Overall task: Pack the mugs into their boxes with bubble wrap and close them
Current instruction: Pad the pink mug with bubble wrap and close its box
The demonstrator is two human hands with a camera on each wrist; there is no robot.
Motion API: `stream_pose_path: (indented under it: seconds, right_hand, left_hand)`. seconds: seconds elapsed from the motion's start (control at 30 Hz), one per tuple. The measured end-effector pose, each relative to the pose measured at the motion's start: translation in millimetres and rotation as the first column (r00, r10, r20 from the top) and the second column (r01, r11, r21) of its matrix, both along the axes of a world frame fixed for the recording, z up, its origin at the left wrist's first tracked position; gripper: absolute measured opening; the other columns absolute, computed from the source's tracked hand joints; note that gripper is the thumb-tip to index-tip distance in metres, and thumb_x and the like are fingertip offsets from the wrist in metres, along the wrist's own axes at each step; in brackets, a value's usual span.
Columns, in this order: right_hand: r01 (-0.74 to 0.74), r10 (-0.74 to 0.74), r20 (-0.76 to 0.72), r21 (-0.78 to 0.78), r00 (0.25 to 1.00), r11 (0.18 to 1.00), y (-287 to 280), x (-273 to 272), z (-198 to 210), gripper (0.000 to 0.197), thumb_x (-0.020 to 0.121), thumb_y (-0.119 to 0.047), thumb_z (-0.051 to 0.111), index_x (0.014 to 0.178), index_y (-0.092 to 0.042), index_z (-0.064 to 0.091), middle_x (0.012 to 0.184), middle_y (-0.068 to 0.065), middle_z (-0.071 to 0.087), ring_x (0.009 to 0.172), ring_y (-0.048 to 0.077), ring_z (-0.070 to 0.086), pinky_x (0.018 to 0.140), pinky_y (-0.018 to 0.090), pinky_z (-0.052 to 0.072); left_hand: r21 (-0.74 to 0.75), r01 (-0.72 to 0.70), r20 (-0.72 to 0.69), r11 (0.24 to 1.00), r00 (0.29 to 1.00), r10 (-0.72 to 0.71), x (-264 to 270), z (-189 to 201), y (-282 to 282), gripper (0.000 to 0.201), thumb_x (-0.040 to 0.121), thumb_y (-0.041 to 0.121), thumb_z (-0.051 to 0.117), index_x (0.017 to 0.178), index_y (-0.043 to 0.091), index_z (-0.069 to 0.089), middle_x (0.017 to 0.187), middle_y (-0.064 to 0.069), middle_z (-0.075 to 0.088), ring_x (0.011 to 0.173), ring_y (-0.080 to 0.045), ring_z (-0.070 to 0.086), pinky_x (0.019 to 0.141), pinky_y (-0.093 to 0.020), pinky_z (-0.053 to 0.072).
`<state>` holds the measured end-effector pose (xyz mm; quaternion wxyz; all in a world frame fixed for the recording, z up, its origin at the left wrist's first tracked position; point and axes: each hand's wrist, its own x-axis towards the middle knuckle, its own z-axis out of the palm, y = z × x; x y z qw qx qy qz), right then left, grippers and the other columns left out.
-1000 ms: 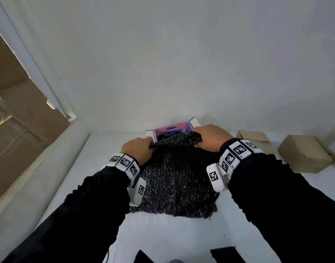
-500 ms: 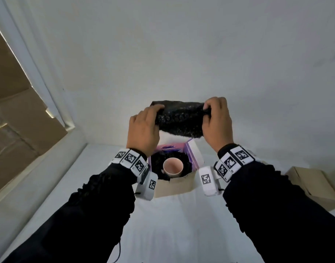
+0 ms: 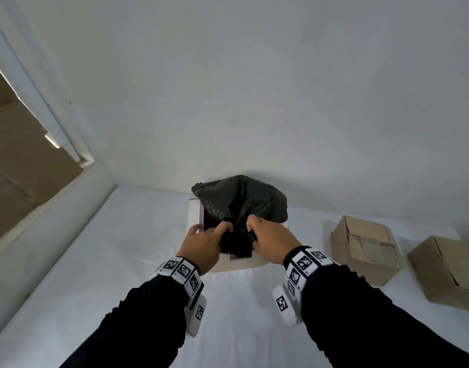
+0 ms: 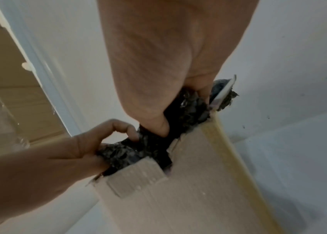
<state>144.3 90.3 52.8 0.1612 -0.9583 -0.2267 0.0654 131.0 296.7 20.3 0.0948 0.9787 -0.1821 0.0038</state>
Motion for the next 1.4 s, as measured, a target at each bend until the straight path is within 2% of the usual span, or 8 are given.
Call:
stream_pose_path:
  seconds: [0.3,0.43,0.63,0.8,1.0,1.13,1.27,1.4]
  right_hand:
    - [-0.128,0.07,-0.21,-0.276,0.975,0.953,8,3,-1,0.049,0.07,-0.062,0.062,0.096,-0.022,0.053,0.083,-0.004,0.06,0.075,0.02,0.059,0.061,0.03,0.045]
    - [-0.149,0.039,-0.341,-0.303,0.939,0.941,17,5,2,0.036,0.084,-0.052,0.046,0.083,-0.018,0.059,0.088,0.004,0.063,0.08,0.024,0.058,0.063,0.03,0.042]
    - [-0.098,-0.029,-0.323,-0.368,0.946,0.925,28,2,-3,0.027,0.096,-0.018,0.041,0.096,-0.005,0.064,0.105,0.014,0.065,0.083,0.027,0.055,0.07,0.032,0.041]
    - [-0.081,-0.017,-0.227,-0.416,0.974,0.906,29,-4,-7,0.03,0.096,-0.017,0.046,0.12,-0.011,0.062,0.127,0.011,0.051,0.119,0.032,0.042,0.087,0.036,0.036]
    - [0.031,-0.074,-0.103,-0.369,0.992,0.929,35,-15,-5,0.03,0.094,-0.008,0.041,0.116,-0.009,0.062,0.117,0.015,0.059,0.107,0.036,0.057,0.083,0.039,0.044]
    - [0.097,-0.107,-0.023,-0.276,0.994,0.956,34,-19,-4,0.033,0.092,-0.003,0.042,0.125,-0.008,0.046,0.112,0.017,0.06,0.102,0.037,0.059,0.073,0.039,0.042]
    - [-0.002,-0.07,-0.171,-0.387,0.983,0.922,35,-22,0,0.031,0.093,-0.009,0.043,0.122,-0.008,0.052,0.111,0.015,0.062,0.1,0.034,0.06,0.074,0.037,0.041]
    - [-0.116,-0.031,-0.305,-0.452,0.952,0.885,40,-18,8,0.02,0.092,-0.014,0.044,0.099,-0.007,0.062,0.097,0.011,0.062,0.082,0.027,0.057,0.069,0.033,0.043]
  left_hand:
    - [0.33,0.083,-0.062,0.94,0.996,-0.066,-11,3,6,0.073,0.067,0.084,0.039,0.111,0.027,0.051,0.101,0.012,0.063,0.099,-0.011,0.06,0.114,-0.052,0.01]
    - [0.349,0.131,-0.115,0.928,0.989,-0.096,-14,7,8,0.049,0.084,0.068,0.04,0.107,0.03,0.062,0.102,0.01,0.064,0.103,-0.012,0.059,0.113,-0.047,0.01]
    - [0.248,0.077,-0.078,0.966,0.995,-0.059,-19,-2,7,0.075,0.088,0.057,0.002,0.094,0.028,0.071,0.093,0.009,0.062,0.1,-0.01,0.056,0.111,-0.046,0.011]
    - [0.263,-0.007,-0.033,0.965,0.999,0.016,-15,1,3,0.036,0.093,0.052,0.042,0.096,0.033,0.073,0.11,0.007,0.05,0.11,-0.015,0.045,0.105,-0.042,0.023]
    - [0.127,-0.007,0.078,0.992,0.997,-0.003,-12,5,2,0.024,0.068,0.032,0.081,0.072,0.015,0.064,0.073,-0.003,0.061,0.07,-0.027,0.062,0.058,-0.031,0.042]
    - [0.247,0.083,0.084,0.965,0.991,-0.107,-14,3,-3,0.037,0.095,0.041,0.045,0.076,0.017,0.066,0.079,-0.001,0.066,0.076,-0.025,0.063,0.066,-0.031,0.04]
    - [0.309,0.079,0.093,0.948,0.989,-0.113,-25,-5,2,0.061,0.095,0.051,0.021,0.064,0.023,0.066,0.064,0.006,0.067,0.07,-0.017,0.061,0.096,-0.041,0.035]
    - [0.368,0.077,0.06,0.927,0.993,-0.106,-22,0,10,0.066,0.093,0.052,0.013,0.08,0.026,0.072,0.077,0.006,0.069,0.087,-0.014,0.06,0.103,-0.04,0.02]
